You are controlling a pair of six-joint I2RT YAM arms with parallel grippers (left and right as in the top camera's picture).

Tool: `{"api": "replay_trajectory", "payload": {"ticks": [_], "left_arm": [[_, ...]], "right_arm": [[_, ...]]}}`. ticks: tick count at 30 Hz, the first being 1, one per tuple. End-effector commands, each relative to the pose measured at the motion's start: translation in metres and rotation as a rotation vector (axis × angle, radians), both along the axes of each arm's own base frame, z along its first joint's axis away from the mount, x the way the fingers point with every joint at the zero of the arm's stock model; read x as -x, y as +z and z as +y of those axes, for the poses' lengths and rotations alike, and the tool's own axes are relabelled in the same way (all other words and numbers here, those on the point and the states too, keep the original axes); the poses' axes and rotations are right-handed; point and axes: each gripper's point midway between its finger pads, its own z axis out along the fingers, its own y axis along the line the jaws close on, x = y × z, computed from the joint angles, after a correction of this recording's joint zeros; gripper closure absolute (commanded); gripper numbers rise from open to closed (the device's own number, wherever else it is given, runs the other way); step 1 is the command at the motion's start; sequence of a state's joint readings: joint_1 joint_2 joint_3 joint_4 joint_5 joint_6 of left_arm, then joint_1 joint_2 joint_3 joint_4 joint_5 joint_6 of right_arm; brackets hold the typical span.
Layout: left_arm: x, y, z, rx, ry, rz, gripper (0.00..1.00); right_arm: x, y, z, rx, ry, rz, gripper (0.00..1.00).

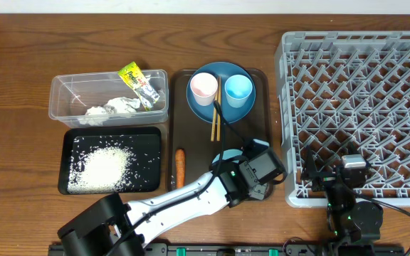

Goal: Sort waste into correct bins and load items into the dishwasher rack
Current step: 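Carry the emptied bowl right and set it on the brown tray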

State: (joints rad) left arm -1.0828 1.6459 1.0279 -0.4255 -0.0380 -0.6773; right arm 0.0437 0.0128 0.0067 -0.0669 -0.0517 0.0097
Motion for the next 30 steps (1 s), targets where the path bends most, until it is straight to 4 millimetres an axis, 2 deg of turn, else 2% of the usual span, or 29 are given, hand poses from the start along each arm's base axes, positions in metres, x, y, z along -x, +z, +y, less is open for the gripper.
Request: {"api": "replay_trajectory", "payload": {"ticks": [1, 5, 9, 12, 15, 18, 20, 24, 27, 30], "left_arm": [[-0.008, 0.002, -0.003, 0.008, 0.01, -0.044, 0.88], [-0.02, 0.005, 0.002, -0.016, 0.044, -0.11, 0.76], [-0.021, 0.005, 0.002, -0.017, 0.042, -0.112, 0.61], [-0.025, 0.013, 0.002, -0.004, 0.036, -0.128, 0.58], [-0.031, 0.034, 0.005, 0.023, 0.025, -0.159, 0.57], [-0.035, 0.055, 0.019, 0.039, 0.054, -0.17, 0.57], [-0.037, 0.066, 0.038, 0.025, 0.086, -0.165, 0.57], [-0.039, 0.076, 0.094, -0.054, 0.178, -0.119, 0.57], [-0.037, 0.071, 0.138, -0.147, 0.261, -0.052, 0.57], [-0.034, 0.06, 0.169, -0.23, 0.322, 0.021, 0.59]], "right_arm": [[0.0, -0.001, 0.002, 0.008, 0.007, 0.003, 0.01], [0.0, -0.001, 0.002, 0.008, 0.007, 0.003, 0.01], [0.0, -0.001, 0.002, 0.008, 0.007, 0.003, 0.01], [0.0, -0.001, 0.002, 0.008, 0.007, 0.003, 0.01], [0.0, -0.001, 0.002, 0.008, 0.007, 0.003, 0.01], [0.0, -0.001, 0.002, 0.008, 0.007, 0.003, 0.01], [0.0, -0.001, 0.002, 0.008, 0.007, 0.003, 0.01], [0.0, -0.001, 0.002, 0.008, 0.007, 0.003, 0.01], [0.0, -0.001, 0.002, 0.008, 0.007, 0.003, 0.01], [0.0, -0.001, 0.002, 0.008, 0.007, 0.003, 0.01]]}}
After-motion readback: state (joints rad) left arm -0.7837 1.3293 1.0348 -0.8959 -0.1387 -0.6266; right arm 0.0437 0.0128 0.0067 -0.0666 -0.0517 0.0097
